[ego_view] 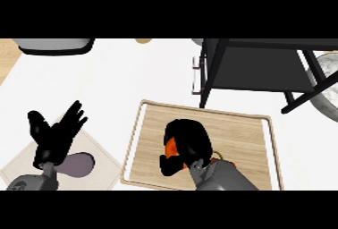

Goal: Pick the squash from the tray and place it in the tiered shelf

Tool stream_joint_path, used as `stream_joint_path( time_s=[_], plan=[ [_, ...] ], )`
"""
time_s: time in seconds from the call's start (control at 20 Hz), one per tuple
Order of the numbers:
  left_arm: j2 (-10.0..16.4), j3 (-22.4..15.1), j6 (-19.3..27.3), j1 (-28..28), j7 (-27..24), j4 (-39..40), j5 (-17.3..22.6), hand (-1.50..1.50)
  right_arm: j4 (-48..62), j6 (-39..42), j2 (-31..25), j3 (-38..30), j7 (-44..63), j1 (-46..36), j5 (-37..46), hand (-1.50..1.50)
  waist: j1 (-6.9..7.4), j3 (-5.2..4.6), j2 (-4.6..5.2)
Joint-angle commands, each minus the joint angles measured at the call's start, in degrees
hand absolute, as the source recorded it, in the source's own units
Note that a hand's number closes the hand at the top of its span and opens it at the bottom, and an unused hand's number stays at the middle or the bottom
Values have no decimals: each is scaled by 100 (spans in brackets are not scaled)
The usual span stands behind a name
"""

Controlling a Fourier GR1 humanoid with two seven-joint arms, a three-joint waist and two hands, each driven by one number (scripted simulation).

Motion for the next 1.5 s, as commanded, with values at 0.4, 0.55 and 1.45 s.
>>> stream_joint_path(
  time_s=[0.4, 0.55, 1.45],
  plan=[
    [-249, -23, -21, 123, -11, 296, -239, 0, -2266, -6, -106, 103, 289, 528, 621, 150, -82, -43, 29],
    [-44, 149, -183, 310, -4, 207, -119, 0, -3279, 226, -112, -107, 964, 280, 887, 150, -110, -47, 1],
    [-130, 168, -207, 235, 184, 49, -142, 0, -3677, 2350, -374, -3653, 2191, -2868, 68, 150, -45, -51, 24]
  ],
)
